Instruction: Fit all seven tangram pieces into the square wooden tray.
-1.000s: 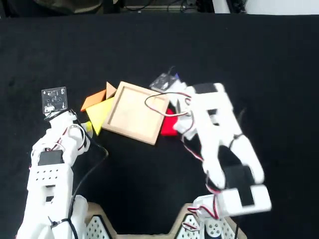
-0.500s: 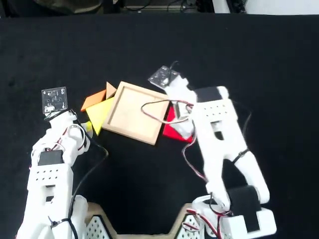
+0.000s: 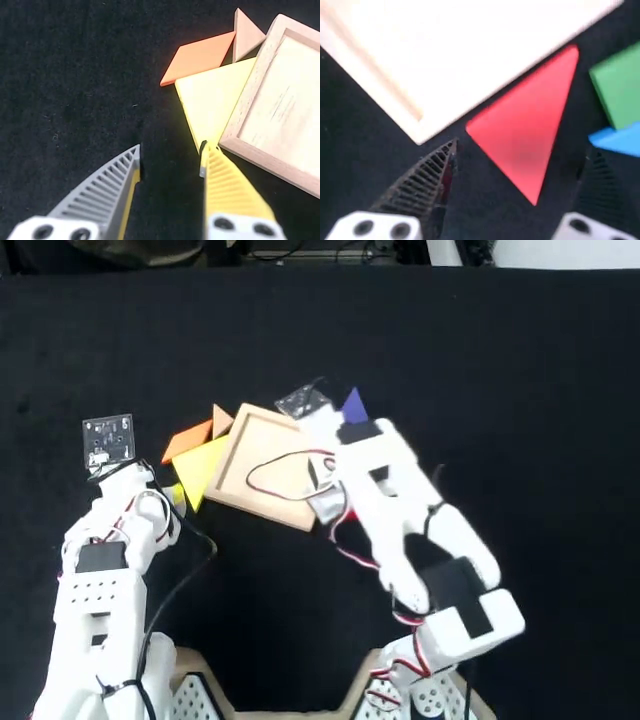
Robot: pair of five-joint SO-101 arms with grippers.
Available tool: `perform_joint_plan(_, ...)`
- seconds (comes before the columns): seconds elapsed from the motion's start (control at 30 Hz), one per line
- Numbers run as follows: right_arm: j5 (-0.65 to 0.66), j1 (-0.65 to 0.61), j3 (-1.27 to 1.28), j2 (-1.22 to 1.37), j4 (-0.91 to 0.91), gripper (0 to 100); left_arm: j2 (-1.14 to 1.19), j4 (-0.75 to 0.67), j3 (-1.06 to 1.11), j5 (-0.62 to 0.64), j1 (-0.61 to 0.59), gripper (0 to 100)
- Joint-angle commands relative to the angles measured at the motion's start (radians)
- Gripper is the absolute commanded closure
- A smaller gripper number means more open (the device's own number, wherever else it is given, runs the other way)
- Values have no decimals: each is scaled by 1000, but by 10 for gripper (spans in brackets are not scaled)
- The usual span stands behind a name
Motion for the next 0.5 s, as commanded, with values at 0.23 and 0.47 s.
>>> perform_joint_plan(0.23, -9, -9, -30, 113, -77, 635, -18, -18, -2, 6, -12, 798)
perform_joint_plan(0.47, -3, 40, -74, 147, -49, 636, -18, -18, -2, 6, -12, 798)
